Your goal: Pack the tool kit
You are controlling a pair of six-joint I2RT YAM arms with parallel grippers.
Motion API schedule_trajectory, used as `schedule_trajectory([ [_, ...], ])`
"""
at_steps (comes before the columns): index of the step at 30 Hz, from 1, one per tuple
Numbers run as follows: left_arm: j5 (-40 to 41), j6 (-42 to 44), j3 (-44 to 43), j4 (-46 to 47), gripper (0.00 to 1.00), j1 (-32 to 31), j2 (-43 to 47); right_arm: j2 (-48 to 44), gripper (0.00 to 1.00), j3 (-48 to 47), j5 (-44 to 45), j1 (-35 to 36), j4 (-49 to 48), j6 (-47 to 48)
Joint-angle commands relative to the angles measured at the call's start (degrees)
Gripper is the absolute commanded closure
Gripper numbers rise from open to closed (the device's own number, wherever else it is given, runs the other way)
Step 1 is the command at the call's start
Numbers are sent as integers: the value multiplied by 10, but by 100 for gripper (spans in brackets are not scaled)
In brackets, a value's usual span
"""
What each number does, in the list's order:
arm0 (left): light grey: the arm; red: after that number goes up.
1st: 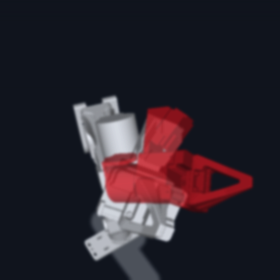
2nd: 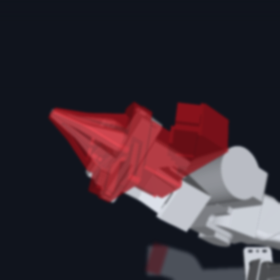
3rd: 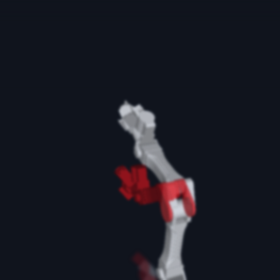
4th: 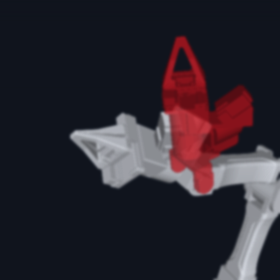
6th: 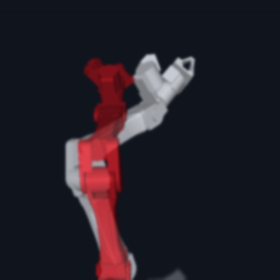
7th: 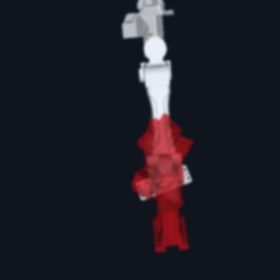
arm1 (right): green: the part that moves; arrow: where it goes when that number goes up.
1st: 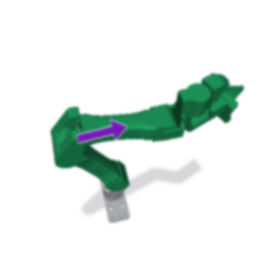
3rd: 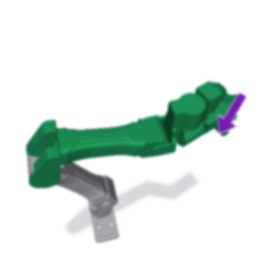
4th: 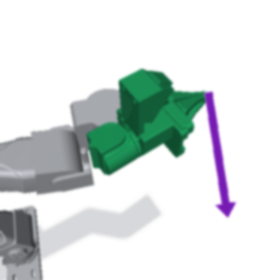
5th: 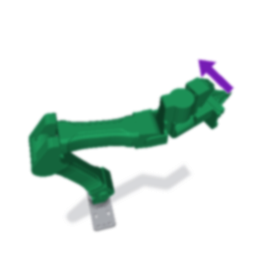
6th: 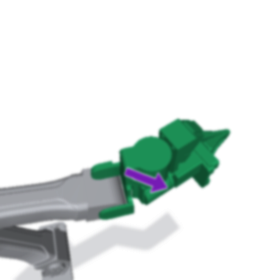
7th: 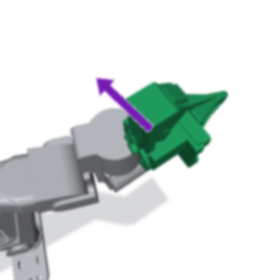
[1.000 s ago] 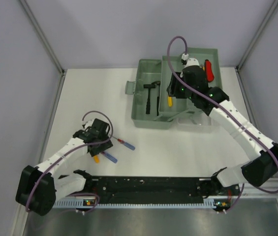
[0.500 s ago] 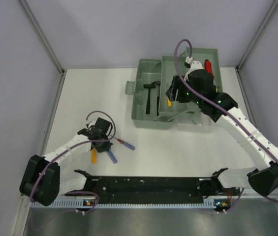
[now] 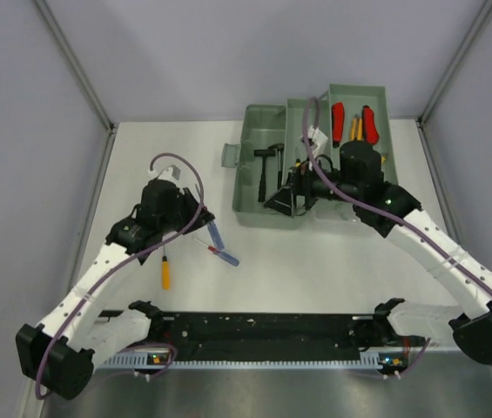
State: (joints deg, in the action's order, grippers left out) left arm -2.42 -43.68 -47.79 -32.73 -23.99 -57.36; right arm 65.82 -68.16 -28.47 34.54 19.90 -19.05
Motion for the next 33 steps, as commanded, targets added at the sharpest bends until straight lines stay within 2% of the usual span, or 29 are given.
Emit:
schedule_trajectory([
  [1,-140,49,-47,128,100,0,51,29,16,-1,-77,66,-47,26],
  [3,-194,49,-40,189,100,0,65,47,16,-8,-70,96,-48,29],
  [8,-272,14,-26,306,100,-1,72,78,16,-20,-45,139,-64,7],
  [13,-289,-25,-11,393,100,-2,76,99,21,-27,-37,139,-90,-31],
  [19,-289,-40,-5,418,100,-4,78,113,27,-31,-40,139,-125,-69],
  [21,-290,-40,-6,420,100,-4,77,116,34,-32,-41,140,-136,-78],
  [22,-290,-40,-6,420,100,-4,77,119,41,-34,-40,139,-138,-83],
  [23,-291,-39,-5,420,100,-4,77,121,49,-35,-41,139,-139,-86],
  [24,-293,-38,-6,419,100,-4,78,122,63,-36,-38,139,-139,-88],
  [25,-292,-36,-7,415,100,-4,77,122,74,-37,-35,139,-141,-91],
  [27,-291,-26,-12,400,91,-4,77,121,90,-37,-20,140,-136,-91],
  [29,-289,-8,-21,379,67,-4,78,115,100,-39,6,139,-126,-86],
  [30,-290,3,-28,364,56,-4,80,111,100,-41,21,139,-120,-79],
  [32,-272,30,-44,330,44,-4,85,103,100,-49,67,137,-95,-63],
  [33,-254,45,-52,285,37,-4,90,100,100,-55,90,135,-81,-53],
])
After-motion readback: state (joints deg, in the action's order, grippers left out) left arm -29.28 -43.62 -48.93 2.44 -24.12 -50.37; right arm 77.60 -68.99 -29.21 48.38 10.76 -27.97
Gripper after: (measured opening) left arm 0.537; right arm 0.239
